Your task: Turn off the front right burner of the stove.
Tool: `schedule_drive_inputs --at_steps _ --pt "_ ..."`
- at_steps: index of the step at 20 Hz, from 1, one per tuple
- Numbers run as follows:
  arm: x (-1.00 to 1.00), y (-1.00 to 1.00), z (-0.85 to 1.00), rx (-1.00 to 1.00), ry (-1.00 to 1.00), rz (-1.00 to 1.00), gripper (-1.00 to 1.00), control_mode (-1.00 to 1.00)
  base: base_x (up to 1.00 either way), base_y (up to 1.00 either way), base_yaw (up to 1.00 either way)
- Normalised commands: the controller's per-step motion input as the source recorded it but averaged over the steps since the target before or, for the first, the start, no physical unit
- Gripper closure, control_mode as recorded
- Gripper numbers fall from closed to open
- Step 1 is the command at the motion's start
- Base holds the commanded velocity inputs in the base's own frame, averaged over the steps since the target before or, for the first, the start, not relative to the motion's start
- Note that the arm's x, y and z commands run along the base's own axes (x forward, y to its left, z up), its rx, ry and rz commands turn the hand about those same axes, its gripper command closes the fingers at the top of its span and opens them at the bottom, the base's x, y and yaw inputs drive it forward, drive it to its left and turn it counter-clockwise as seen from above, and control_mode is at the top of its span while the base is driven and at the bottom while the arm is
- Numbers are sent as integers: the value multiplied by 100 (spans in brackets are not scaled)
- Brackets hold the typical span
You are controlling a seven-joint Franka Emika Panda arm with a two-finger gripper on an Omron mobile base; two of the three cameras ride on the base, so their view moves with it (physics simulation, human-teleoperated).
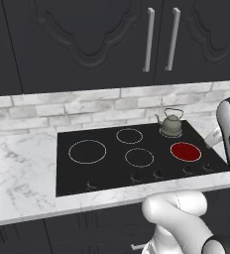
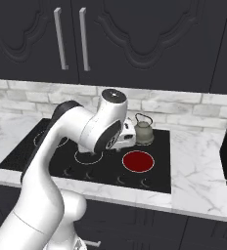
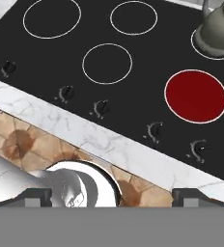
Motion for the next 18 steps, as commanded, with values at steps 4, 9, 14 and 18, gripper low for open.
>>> schedule_drive_inputs --at_steps 4,9,14,18 --pt "0 -63 -57 -13 5 52 -100 -100 0 0 0" --pt "0 -34 -50 -18 0 59 -100 -100 0 0 0" --pt "1 -35 -49 -17 0 62 -100 -100 0 0 0" --pt "0 -19 -29 -10 0 56 -100 -100 0 0 0"
